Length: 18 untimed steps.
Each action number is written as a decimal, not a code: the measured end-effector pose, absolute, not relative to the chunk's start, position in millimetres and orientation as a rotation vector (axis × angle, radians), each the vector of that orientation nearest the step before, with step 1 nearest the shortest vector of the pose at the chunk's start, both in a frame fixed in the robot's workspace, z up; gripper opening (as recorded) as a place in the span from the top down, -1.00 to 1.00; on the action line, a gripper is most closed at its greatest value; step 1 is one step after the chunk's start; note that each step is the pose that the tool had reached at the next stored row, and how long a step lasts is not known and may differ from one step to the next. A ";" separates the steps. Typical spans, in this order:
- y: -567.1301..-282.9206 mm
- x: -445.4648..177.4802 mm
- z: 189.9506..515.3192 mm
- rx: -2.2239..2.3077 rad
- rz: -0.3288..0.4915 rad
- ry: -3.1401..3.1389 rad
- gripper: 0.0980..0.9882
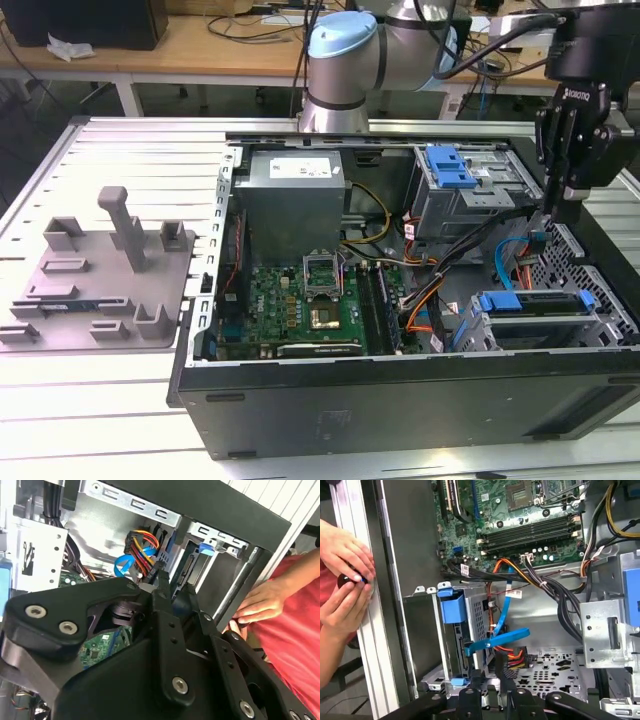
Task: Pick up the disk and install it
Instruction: 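Insert the first disk wire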
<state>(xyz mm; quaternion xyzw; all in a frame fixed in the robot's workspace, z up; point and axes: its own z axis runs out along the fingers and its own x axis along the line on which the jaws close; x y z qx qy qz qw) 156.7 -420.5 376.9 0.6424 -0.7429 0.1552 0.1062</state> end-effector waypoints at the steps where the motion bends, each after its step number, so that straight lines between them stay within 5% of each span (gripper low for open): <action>1: -420.5 156.6 374.8 1.848 0.450 -2.219 0.57; 18: -410.9 163.3 353.1 1.811 0.439 -2.202 0.57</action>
